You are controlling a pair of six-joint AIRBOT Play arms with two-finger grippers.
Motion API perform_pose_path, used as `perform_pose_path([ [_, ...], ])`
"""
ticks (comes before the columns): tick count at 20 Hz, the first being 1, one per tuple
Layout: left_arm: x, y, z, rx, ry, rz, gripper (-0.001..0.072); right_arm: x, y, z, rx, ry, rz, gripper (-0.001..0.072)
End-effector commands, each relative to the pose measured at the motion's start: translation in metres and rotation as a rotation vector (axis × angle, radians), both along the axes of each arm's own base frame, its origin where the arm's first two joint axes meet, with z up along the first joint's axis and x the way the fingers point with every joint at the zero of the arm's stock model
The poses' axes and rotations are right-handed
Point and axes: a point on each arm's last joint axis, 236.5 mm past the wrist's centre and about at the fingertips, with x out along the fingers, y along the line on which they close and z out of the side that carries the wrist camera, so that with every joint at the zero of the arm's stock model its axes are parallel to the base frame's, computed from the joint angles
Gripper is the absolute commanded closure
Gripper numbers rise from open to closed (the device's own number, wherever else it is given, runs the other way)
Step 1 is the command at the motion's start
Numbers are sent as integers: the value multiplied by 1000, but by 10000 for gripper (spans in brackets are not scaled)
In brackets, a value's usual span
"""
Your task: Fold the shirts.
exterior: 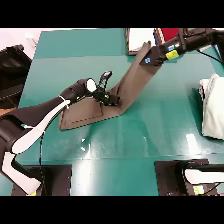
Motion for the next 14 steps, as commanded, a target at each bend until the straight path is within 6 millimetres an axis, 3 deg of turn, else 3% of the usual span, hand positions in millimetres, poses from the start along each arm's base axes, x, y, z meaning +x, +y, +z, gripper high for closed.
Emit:
perform_pose_path([
  [1, 1, 6, -3, 24, 2, -11, 686, -11, 30, 10, 19, -6, 43, 695],
  [3, 11, 17, 11, 13, -9, 18, 686, -16, 43, 11, 25, -11, 62, 694],
  [6, 40, 60, 67, -19, -88, 96, 686, -24, 65, 15, 40, -33, 94, 695],
  [8, 57, 110, 117, -14, -178, 158, 686, -27, 87, 21, 67, -73, 110, 694],
  [10, 67, 170, 174, 9, -293, 230, 686, -30, 123, 32, 130, -122, 127, 694],
  [12, 65, 235, 228, 54, -412, 332, 685, -44, 173, 40, 260, -107, 184, 694],
  [14, 52, 294, 277, 113, -533, 435, 686, -59, 229, 29, 359, -88, 250, 692],
])
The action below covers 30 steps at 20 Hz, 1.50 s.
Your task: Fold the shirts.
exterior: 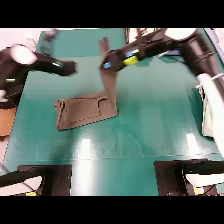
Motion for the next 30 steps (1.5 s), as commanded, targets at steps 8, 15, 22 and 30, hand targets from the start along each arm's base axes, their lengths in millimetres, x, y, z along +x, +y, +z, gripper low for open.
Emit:
perform_pose_path([
  [8, -66, 161, 126, 122, -243, 327, 686, -44, 158, -55, 118, -62, 252, 408],
  [15, -67, 112, 126, 90, -248, 206, 686, 29, -40, -154, -243, 132, -68, 407],
  [22, -59, 44, 118, 61, -260, 50, 686, 28, -126, -252, -269, 498, -252, 121],
  [30, -56, 30, 101, 28, -203, 19, 686, 27, -25, -299, -177, 585, -179, 143],
])
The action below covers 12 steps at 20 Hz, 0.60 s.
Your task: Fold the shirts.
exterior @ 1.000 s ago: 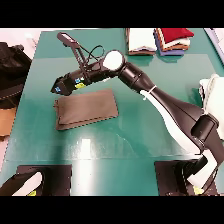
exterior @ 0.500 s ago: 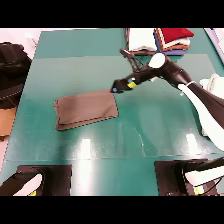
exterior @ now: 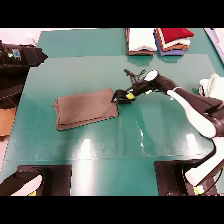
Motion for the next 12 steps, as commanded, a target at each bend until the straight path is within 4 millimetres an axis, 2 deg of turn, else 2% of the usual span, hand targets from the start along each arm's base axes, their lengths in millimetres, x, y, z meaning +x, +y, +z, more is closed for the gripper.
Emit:
perform_pose_path([
  [1, 0, -4, -3, -9, 12, -9, 686, 1, 45, -20, 21, 0, 45, 210],
  [2, 0, -5, -3, -14, 13, -12, 686, 4, 57, -22, 25, -18, 59, 267],
  [3, -1, -7, -3, -21, 16, -16, 686, 8, 67, -21, 30, -42, 70, 387],
  [4, -2, -9, -3, -31, 21, -21, 686, 13, 76, -16, 39, -73, 84, 619],
  [5, -3, -12, -2, -41, 24, -27, 686, 20, 81, -8, 52, -113, 99, 694],
  [7, -5, -14, -3, -50, 33, -34, 687, 38, 81, 20, 71, -188, 107, 694],
  [8, -6, -14, -4, -48, 38, -36, 687, 48, 72, 34, 57, -232, 108, 694],
  [10, -8, -16, -6, -53, 49, -42, 687, 70, 38, 63, -4, -326, 93, 694],
  [12, -10, -23, -3, -82, 54, -59, 687, 90, -13, 93, -88, -404, 56, 694],
])
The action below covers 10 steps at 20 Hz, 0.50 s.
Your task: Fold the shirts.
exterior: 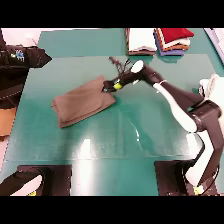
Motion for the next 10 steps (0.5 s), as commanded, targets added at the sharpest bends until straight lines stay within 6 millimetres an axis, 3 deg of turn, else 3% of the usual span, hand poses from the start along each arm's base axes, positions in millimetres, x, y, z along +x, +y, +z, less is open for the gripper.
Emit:
perform_pose_path([
  [1, -5, -13, 1, -24, 8, -34, 687, 33, -79, 48, -128, -138, -78, 694],
  [5, -22, -64, 6, -12, -33, -165, 687, 56, -225, 108, -274, -219, -312, 694],
  [10, -46, -107, 8, -21, -39, -280, 686, 40, -429, 165, -395, -262, -706, 694],
])
